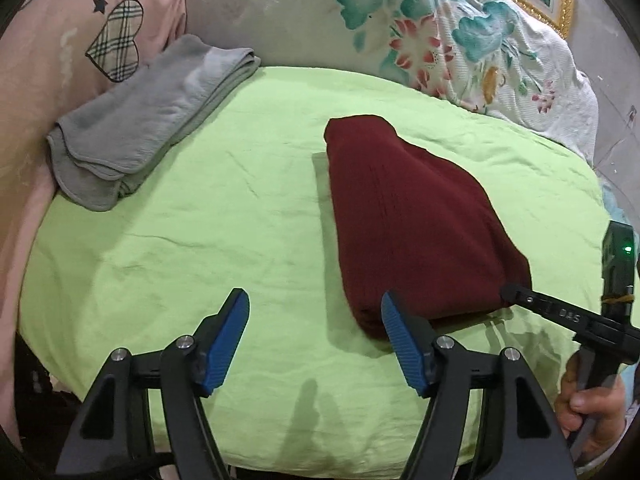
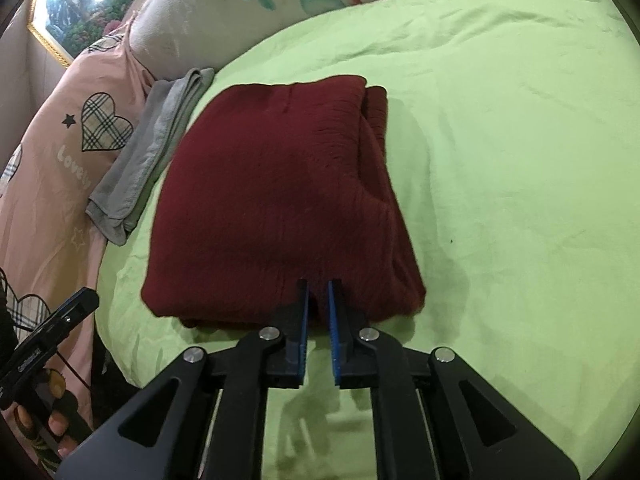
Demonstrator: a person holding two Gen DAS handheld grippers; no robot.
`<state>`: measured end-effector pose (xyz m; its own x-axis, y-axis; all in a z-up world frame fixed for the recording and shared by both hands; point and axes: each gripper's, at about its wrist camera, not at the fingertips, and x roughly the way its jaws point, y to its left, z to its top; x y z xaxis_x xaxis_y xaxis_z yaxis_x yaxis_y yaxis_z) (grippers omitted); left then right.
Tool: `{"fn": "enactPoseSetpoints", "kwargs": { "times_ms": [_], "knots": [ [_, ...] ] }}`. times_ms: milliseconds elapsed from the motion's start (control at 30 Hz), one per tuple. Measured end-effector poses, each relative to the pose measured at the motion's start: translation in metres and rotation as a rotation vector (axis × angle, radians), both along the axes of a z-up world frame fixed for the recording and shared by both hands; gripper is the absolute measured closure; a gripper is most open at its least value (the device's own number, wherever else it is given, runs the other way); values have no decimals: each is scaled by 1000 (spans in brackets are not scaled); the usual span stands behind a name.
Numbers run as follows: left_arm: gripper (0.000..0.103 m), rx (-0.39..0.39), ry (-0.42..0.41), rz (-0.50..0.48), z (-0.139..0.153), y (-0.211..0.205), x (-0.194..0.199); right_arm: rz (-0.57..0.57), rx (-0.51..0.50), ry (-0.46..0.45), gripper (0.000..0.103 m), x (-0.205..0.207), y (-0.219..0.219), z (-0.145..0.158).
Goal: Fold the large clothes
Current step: 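Open both grippers and pull them back from the folded sweater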
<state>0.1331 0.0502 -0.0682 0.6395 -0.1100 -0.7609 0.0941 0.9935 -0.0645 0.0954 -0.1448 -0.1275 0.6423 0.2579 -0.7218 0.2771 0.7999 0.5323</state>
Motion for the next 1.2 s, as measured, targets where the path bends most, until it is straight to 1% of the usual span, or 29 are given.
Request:
{"fn": "enactPoseSetpoints", "kwargs": {
  "times_ms": [33, 100, 200, 233, 300, 400, 500, 733, 767, 833, 900, 967, 1100, 1200],
  "knots": [
    [31, 10, 0, 6, 0, 1, -1, 0, -4, -3, 89, -3, 1, 1],
    [30, 19, -6, 11, 0, 3, -6, 0, -4, -5, 81, -7, 3, 3],
    [28, 45, -20, 20, 2, 3, -11, -1, -10, -14, 75, -12, 3, 8],
    [26, 51, -24, 22, 3, 3, -13, -1, -11, -17, 75, -14, 3, 9],
    [23, 56, -30, 23, 4, 3, -17, 1, -10, -27, 70, -18, 5, 14],
    [22, 71, -40, 29, 5, 3, -22, 4, -19, -37, 64, -23, 9, 20],
    [22, 93, -46, 27, 4, 2, -25, 6, -28, -44, 61, -27, 11, 25],
    [21, 105, -39, 12, 2, 1, -21, 9, -31, -42, 52, -30, 13, 31],
    [21, 111, -34, 11, 2, -1, -21, 12, -31, -42, 49, -31, 14, 33],
    [21, 108, -24, 1, 2, -1, -20, 18, -31, -48, 42, -33, 17, 37],
    [21, 88, -19, -17, 2, -2, -22, 33, -42, -55, 34, -36, 20, 43],
    [21, 62, -23, -45, 4, -2, -26, 52, -68, -68, 30, -41, 24, 50],
    [20, 41, -24, -71, 5, 0, -33, 66, -147, -79, 27, -49, 27, 61],
    [20, 34, -16, -79, 5, 2, -36, 77, -182, -82, 27, -49, 28, 69]
  ]
}}
